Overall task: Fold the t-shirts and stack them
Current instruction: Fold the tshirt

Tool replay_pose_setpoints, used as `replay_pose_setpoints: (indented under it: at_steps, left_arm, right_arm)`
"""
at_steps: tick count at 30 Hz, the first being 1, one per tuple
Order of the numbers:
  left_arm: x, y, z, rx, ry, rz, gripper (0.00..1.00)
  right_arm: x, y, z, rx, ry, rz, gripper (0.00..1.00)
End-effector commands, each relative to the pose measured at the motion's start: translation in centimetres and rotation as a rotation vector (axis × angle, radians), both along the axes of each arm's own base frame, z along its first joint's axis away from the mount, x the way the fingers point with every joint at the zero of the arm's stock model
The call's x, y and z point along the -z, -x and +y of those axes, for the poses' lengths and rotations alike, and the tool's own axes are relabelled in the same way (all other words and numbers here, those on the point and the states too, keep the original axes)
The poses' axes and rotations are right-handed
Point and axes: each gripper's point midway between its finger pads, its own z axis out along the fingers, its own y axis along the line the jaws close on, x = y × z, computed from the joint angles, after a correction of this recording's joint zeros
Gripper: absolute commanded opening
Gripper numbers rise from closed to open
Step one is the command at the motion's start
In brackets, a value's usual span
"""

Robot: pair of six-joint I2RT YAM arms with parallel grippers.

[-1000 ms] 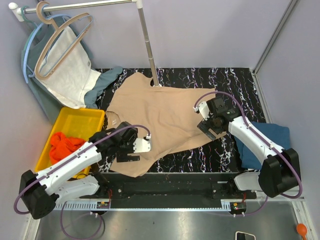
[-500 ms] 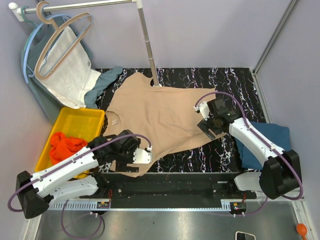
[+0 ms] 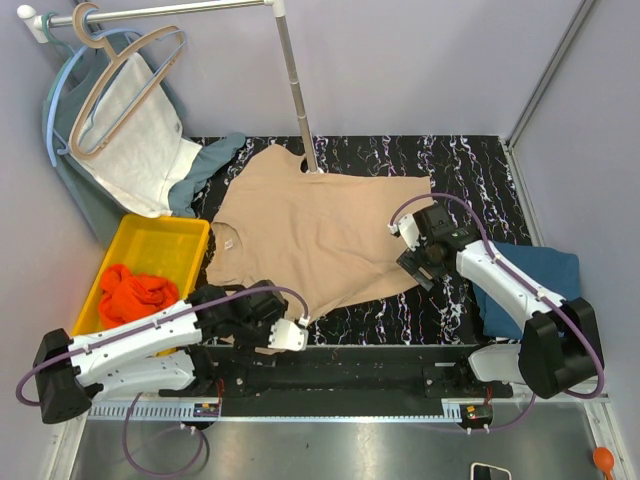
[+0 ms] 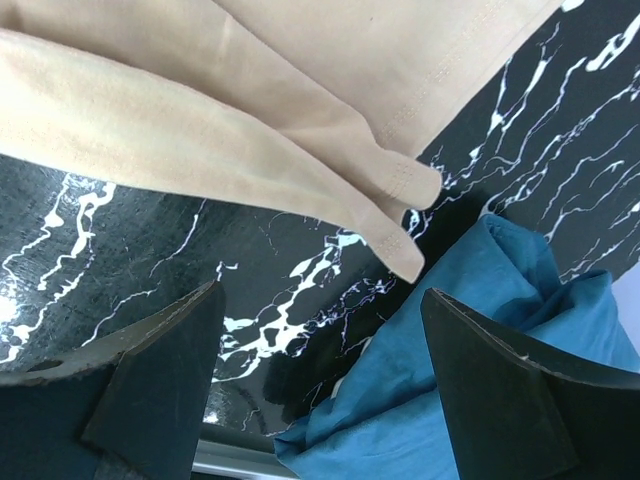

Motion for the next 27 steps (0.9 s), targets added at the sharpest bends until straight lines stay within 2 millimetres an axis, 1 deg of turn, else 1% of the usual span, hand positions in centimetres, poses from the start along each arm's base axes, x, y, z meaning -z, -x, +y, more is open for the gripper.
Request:
replay_pose_setpoints:
  at_steps: [1,6,10,12,16,22,27]
  left_arm:
    - [0.5,1.5,-2.1,0.033,0.054,0.033,0.99]
    - [1.4,1.3,-2.8,0.085,0.037,0.001,0.97]
    - [2.3,1.3,-3.7,0.094,0.053,0.002,0.97]
    - [2.9,1.2,-3.6,0.096,0.05,-0.005,0.96]
    - [3.4,1.0,-4.3,0.099,0.066,-0.008,0.95]
    - [4.0,1.1,-4.3,0.106,0.052,0.002,0.83]
    - [4.5,1.4,-4.0,0.115,0.038,0.016,0.79]
  right_arm:
    - [0.0,-0.1,-0.1,0.013,0.004,-0.024,0.88]
    - [0.2,0.1,-0.2,0.023,0.002,-0.022,0.88]
    - [0.4,0.3,-0.4,0.028,0.008,-0.02,0.88]
    - [0.6,0.5,-0.5,0.029,0.01,-0.017,0.88]
    - [0.7,0.6,-0.4,0.03,0.006,-0.014,0.88]
    - [0.6,0.5,-0.3,0.031,0.001,-0.023,0.88]
    - [0.7,0.6,-0.4,0.034,0.0,-0.021,0.88]
